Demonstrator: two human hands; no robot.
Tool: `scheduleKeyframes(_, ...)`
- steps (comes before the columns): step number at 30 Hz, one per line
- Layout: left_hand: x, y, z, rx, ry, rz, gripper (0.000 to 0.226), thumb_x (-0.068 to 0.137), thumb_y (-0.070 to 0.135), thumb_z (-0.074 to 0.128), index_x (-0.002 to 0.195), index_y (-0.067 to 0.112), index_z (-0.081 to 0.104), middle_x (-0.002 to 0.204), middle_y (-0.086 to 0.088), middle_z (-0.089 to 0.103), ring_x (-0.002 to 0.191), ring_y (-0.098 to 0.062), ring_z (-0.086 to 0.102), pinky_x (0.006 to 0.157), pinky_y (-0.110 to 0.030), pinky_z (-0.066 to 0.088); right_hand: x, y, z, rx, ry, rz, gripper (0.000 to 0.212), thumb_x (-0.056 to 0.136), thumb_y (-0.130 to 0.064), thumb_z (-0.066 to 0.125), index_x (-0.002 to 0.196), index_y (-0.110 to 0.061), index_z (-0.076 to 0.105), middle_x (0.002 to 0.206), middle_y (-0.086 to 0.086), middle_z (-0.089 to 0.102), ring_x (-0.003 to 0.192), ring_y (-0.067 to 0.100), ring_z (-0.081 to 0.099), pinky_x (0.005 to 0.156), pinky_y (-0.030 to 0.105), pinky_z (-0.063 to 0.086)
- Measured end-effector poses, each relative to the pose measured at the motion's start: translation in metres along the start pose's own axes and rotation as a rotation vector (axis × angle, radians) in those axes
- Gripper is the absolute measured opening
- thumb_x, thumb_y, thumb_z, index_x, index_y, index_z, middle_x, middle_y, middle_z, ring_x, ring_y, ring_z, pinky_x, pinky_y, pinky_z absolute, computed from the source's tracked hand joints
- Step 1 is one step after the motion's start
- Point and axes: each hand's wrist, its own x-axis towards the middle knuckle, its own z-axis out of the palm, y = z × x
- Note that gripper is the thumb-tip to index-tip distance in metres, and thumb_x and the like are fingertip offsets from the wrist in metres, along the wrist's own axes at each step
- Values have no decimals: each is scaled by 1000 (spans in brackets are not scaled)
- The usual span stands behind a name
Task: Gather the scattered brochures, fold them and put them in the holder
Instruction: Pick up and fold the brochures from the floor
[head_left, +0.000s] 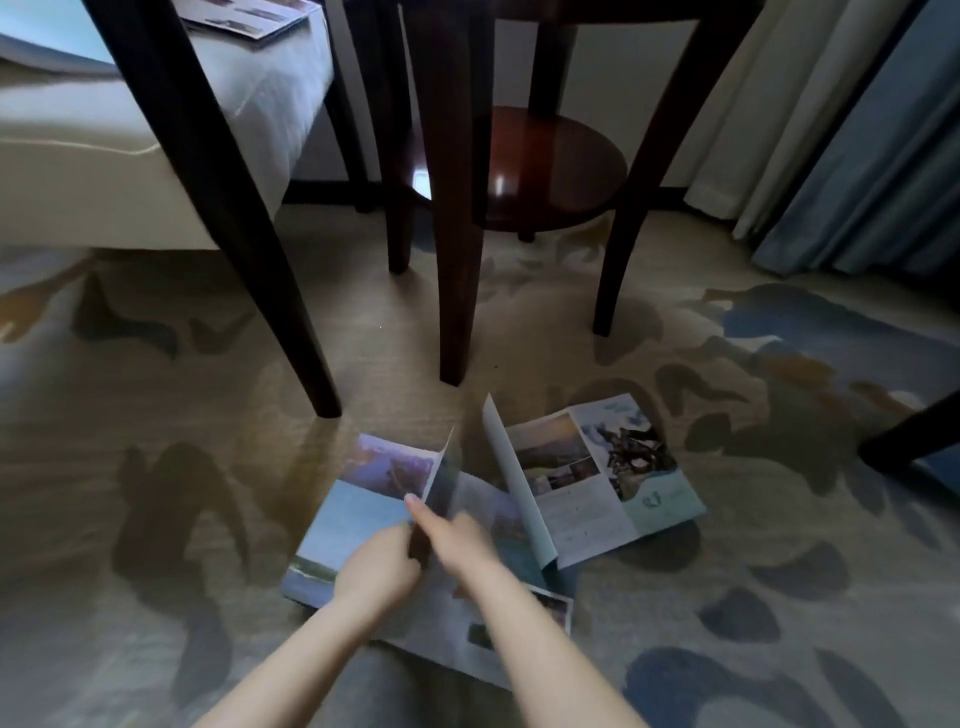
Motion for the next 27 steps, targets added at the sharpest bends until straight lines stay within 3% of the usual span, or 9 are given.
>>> scheduleKeyframes(4, -12, -29, -17, -561, -304, 96, 18, 78, 15, 71, 95, 22, 69, 98, 6, 75, 97, -6, 68, 84, -22, 51, 5, -11, 21, -70, 119, -16, 40, 91, -29, 47, 123, -9, 59, 126, 15, 64, 117, 32, 60, 97, 36, 49)
scheduleKeyframes(6, -4, -64, -22, -610, 18, -45, 15, 85, 11, 69, 97, 18, 73, 96, 5, 75, 98, -13, 68, 83, -21, 49, 4, -10, 21, -131, 130, -38, 34, 93, -21, 43, 119, -8, 61, 124, 15, 64, 116, 33, 60, 93, 35, 48)
scheduleKeyframes(8, 7, -97, -17, -397, 291, -301, 37, 88, 25, 66, 121, 8, 62, 117, -12, 67, 114, -30, 60, 92, -33, 47, 3, -6, 16, -140, 120, -72, 34, 94, -19, 40, 119, -9, 62, 122, 14, 64, 113, 33, 60, 93, 35, 48)
scheduleKeyframes(10, 15, -114, -2, -448, 210, -502, 61, 86, 35, 66, 133, 0, 50, 131, -21, 58, 121, -37, 54, 101, -41, 43, 4, -4, 10, -69, 94, -104, 34, 95, -16, 39, 119, -11, 62, 122, 12, 65, 112, 31, 60, 95, 34, 48)
scheduleKeyframes(13, 18, -114, 20, -561, 91, -589, 82, 78, 42, 74, 138, -2, 42, 137, -22, 52, 125, -37, 50, 105, -44, 42, 4, 0, -2, 78, 8, -141, 37, 96, -9, 42, 126, -13, 63, 126, 8, 65, 116, 26, 60, 104, 36, 47)
scheduleKeyframes(15, 20, -110, 27, -694, 99, -586, 80, 74, 34, 80, 135, -3, 46, 132, -22, 56, 118, -36, 56, 100, -42, 45, 5, 3, -9, 90, -31, -151, 39, 95, -5, 44, 128, -14, 63, 128, 7, 65, 119, 25, 59, 106, 37, 46)
scheduleKeyframes(19, 23, -105, 18, -763, 119, -528, 29, 75, 0, 74, 101, -11, 68, 82, -19, 68, 72, -28, 63, 69, -33, 48, 10, 7, -15, -25, -11, -165, 37, 95, -6, 42, 127, -10, 62, 128, 10, 64, 120, 27, 57, 108, 41, 44)
scheduleKeyframes(25, 2, -70, -53, -358, 469, -146, 17, 72, 12, 68, 83, 24, 73, 83, 1, 75, 80, -22, 69, 69, -35, 54, 9, -8, -4, 9, -18, -197, 31, 94, -8, 48, 121, -8, 63, 124, 14, 66, 116, 32, 60, 101, 45, 49)
scheduleKeyframes(27, -11, -46, -64, -241, 532, -26, 25, 71, 17, 66, 92, 28, 74, 88, 10, 74, 83, -15, 68, 67, -28, 51, 4, -21, 2, 217, -68, -154, 38, 96, -29, 54, 129, -9, 57, 131, 12, 62, 120, 30, 59, 104, 42, 48)
